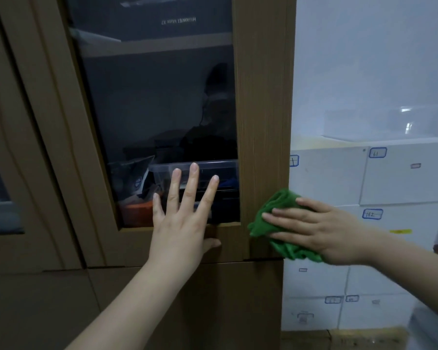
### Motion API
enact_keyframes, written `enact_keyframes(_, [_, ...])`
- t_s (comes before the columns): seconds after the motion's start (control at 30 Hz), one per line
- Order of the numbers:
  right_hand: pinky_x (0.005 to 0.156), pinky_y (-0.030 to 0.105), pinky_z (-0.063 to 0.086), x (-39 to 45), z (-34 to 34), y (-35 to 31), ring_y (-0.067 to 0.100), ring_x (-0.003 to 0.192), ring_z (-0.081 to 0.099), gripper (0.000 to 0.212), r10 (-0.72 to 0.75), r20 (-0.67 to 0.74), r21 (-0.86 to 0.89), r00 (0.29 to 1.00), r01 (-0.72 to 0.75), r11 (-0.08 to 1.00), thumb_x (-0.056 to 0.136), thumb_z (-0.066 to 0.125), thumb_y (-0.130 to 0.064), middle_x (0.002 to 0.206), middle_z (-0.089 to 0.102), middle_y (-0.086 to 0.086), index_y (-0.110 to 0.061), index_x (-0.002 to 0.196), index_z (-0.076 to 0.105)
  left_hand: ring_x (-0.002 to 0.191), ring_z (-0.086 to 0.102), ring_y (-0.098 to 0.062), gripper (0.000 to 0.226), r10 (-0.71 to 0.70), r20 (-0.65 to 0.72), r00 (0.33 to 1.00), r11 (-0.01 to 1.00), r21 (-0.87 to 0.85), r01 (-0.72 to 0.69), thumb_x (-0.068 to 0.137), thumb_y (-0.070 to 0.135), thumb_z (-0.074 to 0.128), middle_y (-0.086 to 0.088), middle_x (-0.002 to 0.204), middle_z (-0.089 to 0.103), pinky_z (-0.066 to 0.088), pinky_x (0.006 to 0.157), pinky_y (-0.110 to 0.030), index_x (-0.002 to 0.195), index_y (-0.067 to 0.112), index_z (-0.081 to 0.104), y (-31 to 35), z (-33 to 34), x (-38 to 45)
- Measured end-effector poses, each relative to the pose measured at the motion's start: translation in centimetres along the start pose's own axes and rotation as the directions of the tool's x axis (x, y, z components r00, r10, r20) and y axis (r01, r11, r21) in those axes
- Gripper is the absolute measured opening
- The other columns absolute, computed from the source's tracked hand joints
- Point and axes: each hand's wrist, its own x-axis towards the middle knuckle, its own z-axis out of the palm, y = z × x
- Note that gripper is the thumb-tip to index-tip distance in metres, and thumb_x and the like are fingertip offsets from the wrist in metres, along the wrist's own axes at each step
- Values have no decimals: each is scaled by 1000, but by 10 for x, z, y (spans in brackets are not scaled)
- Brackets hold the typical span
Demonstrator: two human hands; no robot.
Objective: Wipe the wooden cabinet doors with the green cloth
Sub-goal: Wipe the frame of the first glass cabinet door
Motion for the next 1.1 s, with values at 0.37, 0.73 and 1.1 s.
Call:
enact_keyframes(0.37, [123, 47, -2, 83, -8, -54, 26, 155, 5, 68, 382, -205, 182, 901, -349, 919, 99, 42, -49, 169, 7, 3, -31, 160, 16, 152, -6, -32, 120, -31, -28, 999, 999, -38, 30, 68, 52, 81, -5, 167, -9, 29, 106, -69, 158, 31, 5, 1, 12, -13])
enact_keyframes(0.73, [123, 47, -10, 50, 17, -74, 23, 155, -3, 83, -3, -35, 99, 999, 6, 995, 83, 51, -26, 169, 1, 4, -29, 159, 19, 151, -14, -32, 135, -42, 11, 999, 998, -42, 42, 66, 20, 89, -4, 165, -19, 18, 110, -68, 157, 32, -9, 2, 15, -15])
enact_keyframes(1.1, [124, 43, 8, 22, -8, -19, 13, 148, 30, 47, -379, 105, 218, 920, 350, 911, 91, 60, -20, 158, 39, -10, -34, 136, 60, 150, -19, -30, 116, -43, 24, 999, 999, -9, 43, 77, 54, 73, -3, 164, -22, 18, 112, -66, 157, 31, -8, 3, 13, -14])
